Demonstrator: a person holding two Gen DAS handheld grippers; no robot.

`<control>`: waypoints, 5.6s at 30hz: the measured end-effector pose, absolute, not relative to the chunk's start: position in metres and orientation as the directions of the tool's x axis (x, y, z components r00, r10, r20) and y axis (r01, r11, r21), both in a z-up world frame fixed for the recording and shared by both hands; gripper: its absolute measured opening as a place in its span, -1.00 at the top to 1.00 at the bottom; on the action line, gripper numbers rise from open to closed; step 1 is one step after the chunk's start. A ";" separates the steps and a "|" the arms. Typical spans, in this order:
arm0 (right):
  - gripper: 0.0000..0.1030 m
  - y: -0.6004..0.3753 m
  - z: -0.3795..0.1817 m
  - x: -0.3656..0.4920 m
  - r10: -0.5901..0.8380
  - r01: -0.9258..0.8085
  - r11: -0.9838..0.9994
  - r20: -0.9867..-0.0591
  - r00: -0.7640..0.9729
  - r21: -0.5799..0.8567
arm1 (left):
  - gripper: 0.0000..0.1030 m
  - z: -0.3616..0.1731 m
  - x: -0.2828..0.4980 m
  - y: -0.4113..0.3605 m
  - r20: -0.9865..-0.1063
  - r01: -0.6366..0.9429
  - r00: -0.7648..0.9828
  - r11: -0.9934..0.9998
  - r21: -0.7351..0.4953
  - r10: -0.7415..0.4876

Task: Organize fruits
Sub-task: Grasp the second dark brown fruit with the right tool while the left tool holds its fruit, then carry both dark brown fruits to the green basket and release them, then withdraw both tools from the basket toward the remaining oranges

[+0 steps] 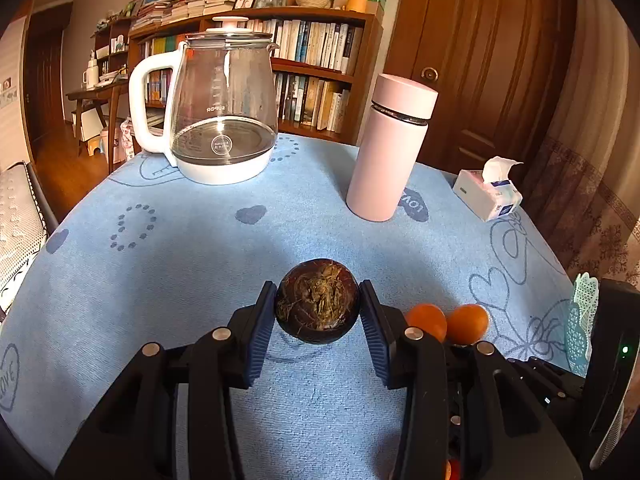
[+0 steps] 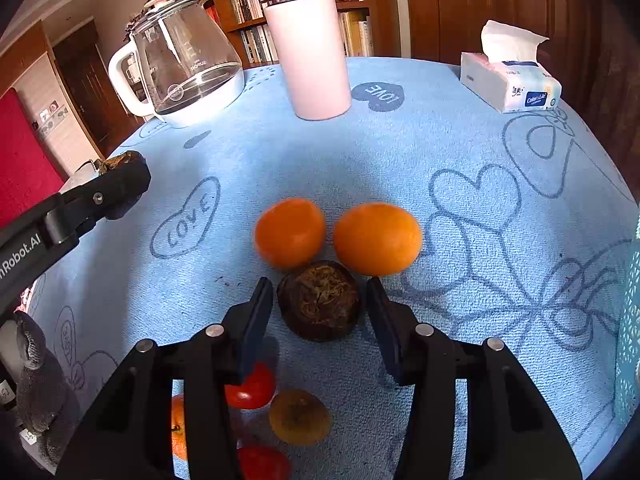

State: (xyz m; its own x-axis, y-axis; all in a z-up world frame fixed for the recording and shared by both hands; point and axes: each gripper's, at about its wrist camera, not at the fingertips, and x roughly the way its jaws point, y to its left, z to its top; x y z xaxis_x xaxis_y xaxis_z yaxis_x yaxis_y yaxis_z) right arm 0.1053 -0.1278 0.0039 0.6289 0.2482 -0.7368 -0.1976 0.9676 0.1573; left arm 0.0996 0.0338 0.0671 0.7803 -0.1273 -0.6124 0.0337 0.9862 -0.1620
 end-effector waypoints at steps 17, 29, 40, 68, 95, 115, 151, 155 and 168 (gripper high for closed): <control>0.18 -0.140 0.031 0.075 0.285 -0.217 0.958 -0.669 0.686 0.186 | 0.18 0.069 0.096 0.028 -0.602 0.060 0.785 0.985 -0.161 -0.146; 0.18 -0.194 0.062 0.046 0.184 -0.106 0.981 -0.589 0.787 0.165 | 0.18 0.069 0.091 0.018 -0.598 0.098 0.784 0.985 -0.145 -0.166; 0.18 -0.273 0.076 0.016 0.086 0.054 0.971 -0.553 0.829 0.231 | 0.18 0.070 0.088 0.011 -0.594 0.121 0.786 0.984 -0.129 -0.175; 0.17 -0.355 0.043 -0.013 0.084 0.207 0.889 -0.591 0.802 0.408 | 0.18 0.078 0.074 -0.028 -0.582 0.218 0.785 0.974 -0.062 -0.213; -0.01 -0.388 0.044 -0.055 -0.209 0.386 0.843 -0.431 0.878 0.376 | 0.18 0.086 0.047 -0.194 -0.603 0.536 0.677 0.844 0.013 -0.421; -0.14 -0.399 0.042 -0.064 -0.246 0.423 0.805 -0.413 0.877 0.416 | -0.26 0.075 0.045 -0.241 -0.600 0.590 0.661 0.807 0.042 -0.452; -0.46 -0.335 0.058 -0.067 -0.199 0.260 0.945 -0.282 0.939 0.198 | -0.72 0.112 0.075 -0.113 -0.549 0.323 0.785 0.946 -0.033 -0.287; -0.46 -0.331 0.057 -0.066 -0.196 0.254 0.950 -0.281 0.939 0.184 | -0.72 0.113 0.079 -0.090 -0.551 0.274 0.795 0.961 -0.042 -0.251; -0.54 -0.306 0.055 -0.063 -0.174 0.200 0.977 -0.262 0.949 0.075 | -0.72 0.081 0.106 -0.050 -0.645 0.170 0.750 0.985 -0.028 -0.148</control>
State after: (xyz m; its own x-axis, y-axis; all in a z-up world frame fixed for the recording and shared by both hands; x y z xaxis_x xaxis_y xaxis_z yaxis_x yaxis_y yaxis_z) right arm -0.0635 -0.3058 0.0555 0.9493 -0.1744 -0.2616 0.2001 0.9769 0.0746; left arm 0.1055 -0.0500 0.0811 0.7499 -0.1478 -0.6448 0.1700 0.9850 -0.0280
